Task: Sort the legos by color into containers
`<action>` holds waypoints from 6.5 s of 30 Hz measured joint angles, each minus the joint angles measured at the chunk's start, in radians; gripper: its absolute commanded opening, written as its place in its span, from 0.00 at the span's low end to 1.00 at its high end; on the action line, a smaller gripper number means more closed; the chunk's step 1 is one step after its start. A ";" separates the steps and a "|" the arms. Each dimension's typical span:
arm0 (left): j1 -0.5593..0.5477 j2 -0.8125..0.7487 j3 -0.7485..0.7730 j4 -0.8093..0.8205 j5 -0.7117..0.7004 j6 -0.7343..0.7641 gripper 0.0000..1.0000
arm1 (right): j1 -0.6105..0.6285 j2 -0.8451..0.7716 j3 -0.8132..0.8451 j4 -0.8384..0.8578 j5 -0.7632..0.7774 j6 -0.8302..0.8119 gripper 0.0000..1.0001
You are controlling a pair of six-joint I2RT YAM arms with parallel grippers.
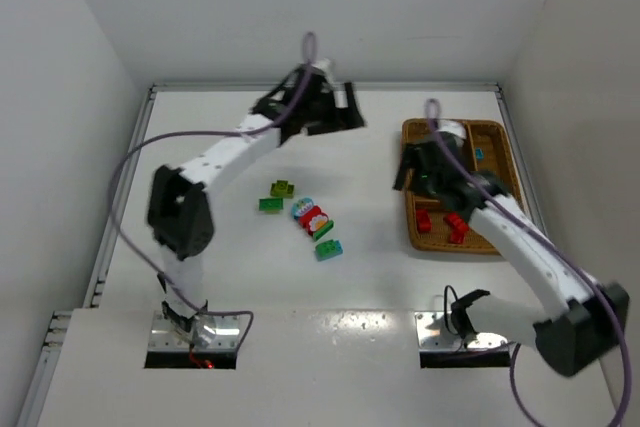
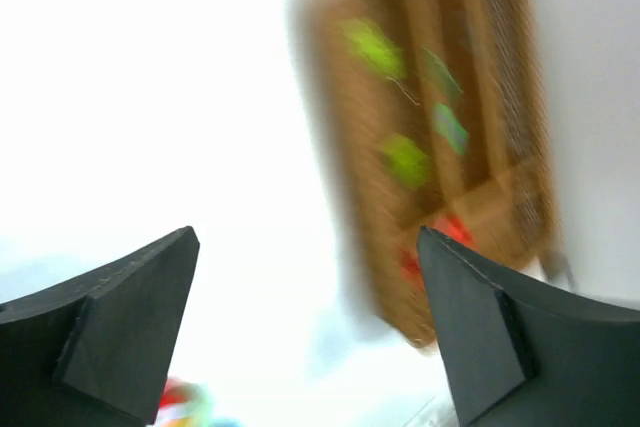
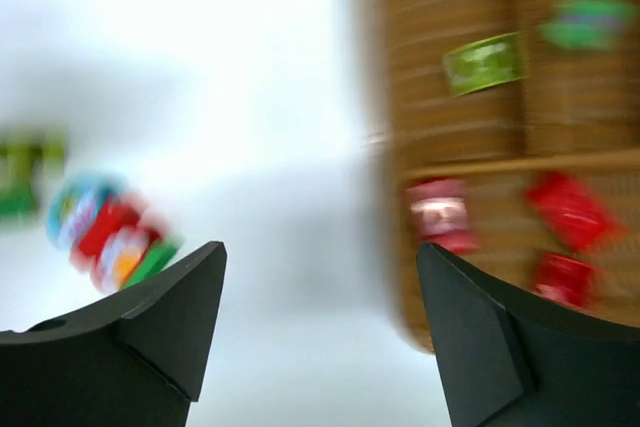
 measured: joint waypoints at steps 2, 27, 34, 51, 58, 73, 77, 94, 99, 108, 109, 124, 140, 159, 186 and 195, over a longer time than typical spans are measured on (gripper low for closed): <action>0.111 -0.179 -0.162 -0.013 -0.098 0.021 1.00 | 0.142 0.153 0.060 0.010 -0.008 -0.032 0.79; 0.702 -0.751 -0.775 -0.235 -0.310 0.138 1.00 | 0.417 1.225 0.984 -0.066 -0.337 -0.618 0.79; 0.767 -0.763 -0.775 -0.236 -0.286 0.138 1.00 | 0.417 1.294 1.064 -0.059 -0.360 -0.632 0.77; 0.782 -0.784 -0.775 -0.244 -0.262 0.152 1.00 | 0.416 1.385 1.096 0.053 -0.397 -0.555 0.30; 0.782 -0.785 -0.775 -0.244 -0.206 0.168 1.00 | 0.407 1.344 1.023 0.103 -0.410 -0.513 0.21; 0.571 -0.785 -0.951 0.161 0.625 0.198 1.00 | -0.005 0.542 0.206 0.506 -1.099 -0.220 0.20; 0.455 -0.770 -0.951 0.261 0.742 0.203 1.00 | 0.021 0.476 0.144 0.562 -1.231 -0.158 0.20; 0.325 -0.652 -0.891 0.411 1.007 0.233 0.91 | 0.018 0.453 0.124 0.642 -1.417 -0.063 0.21; 0.291 -0.612 -0.864 0.423 1.050 0.248 0.88 | 0.031 0.453 0.124 0.642 -1.434 -0.063 0.21; 0.264 -0.571 -0.824 0.423 1.082 0.266 0.60 | 0.065 0.457 0.127 0.640 -1.454 -0.064 0.21; 0.264 -0.571 -0.823 0.423 1.084 0.269 0.56 | 0.065 0.459 0.127 0.640 -1.455 -0.064 0.21; 0.298 -0.537 -0.792 0.336 1.070 0.339 0.00 | -0.006 0.432 0.129 0.589 -1.317 -0.069 0.21; 0.286 -0.489 -0.583 0.029 0.366 0.274 0.00 | -0.320 0.116 0.005 0.161 -0.312 -0.070 0.25; 0.039 -0.350 -0.444 -0.117 -0.013 0.236 0.00 | -0.463 0.172 -0.126 0.170 -0.384 -0.010 0.25; -0.055 0.055 0.100 -0.139 0.042 0.205 0.00 | -0.360 0.123 0.025 0.253 -0.144 0.043 0.77; -0.114 0.373 0.430 -0.026 0.130 0.136 0.00 | -0.360 -0.364 -0.089 0.014 -0.004 0.093 0.78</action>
